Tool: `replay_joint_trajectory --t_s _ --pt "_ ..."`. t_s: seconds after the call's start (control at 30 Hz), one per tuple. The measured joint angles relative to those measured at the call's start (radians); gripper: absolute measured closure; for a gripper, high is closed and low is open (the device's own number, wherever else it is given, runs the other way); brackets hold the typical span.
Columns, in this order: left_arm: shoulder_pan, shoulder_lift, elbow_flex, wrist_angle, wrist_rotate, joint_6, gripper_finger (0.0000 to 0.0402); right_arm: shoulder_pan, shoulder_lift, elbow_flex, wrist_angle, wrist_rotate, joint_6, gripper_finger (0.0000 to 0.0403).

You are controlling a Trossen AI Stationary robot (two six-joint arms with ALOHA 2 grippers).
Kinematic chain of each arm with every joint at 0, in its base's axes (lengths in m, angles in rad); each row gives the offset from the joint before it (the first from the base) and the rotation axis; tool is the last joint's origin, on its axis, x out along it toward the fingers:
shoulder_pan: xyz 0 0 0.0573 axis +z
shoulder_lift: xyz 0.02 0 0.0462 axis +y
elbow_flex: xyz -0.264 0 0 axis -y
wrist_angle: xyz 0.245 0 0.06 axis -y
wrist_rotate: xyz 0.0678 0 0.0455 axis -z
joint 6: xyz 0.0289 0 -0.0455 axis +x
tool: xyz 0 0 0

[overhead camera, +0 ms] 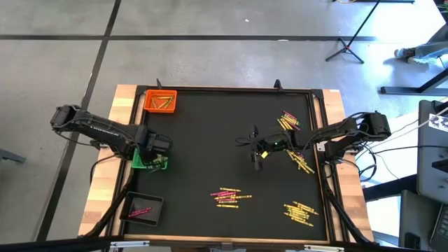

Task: Sort crayons
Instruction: Put the yellow crayon into the green bin

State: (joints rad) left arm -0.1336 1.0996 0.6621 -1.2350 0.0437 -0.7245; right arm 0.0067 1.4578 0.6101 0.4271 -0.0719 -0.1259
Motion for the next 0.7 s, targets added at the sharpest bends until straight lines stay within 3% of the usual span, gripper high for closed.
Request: replay_joint_trajectory --t_s 0.17,0.4,0.57,0.7 --pt "0.022 0.0 0.0 0.003 -0.013 0.029 0.0378 0.0 0.0 0.0 -0.057 0.003 0.028 0.0203" --pt "0.044 0.0 0.0 0.017 -0.026 0.041 0.0342 -0.001 0.001 0.0 -0.141 0.196 0.103 0.0203" --pt "0.044 0.0 0.001 0.032 -0.001 0.064 0.0299 -0.001 0.001 0.0 -0.181 0.193 0.121 0.0203" --pt "0.044 0.0 0.017 0.017 0.037 0.134 0.0291 -0.001 0.001 0.0 -0.202 0.195 0.122 0.0203"
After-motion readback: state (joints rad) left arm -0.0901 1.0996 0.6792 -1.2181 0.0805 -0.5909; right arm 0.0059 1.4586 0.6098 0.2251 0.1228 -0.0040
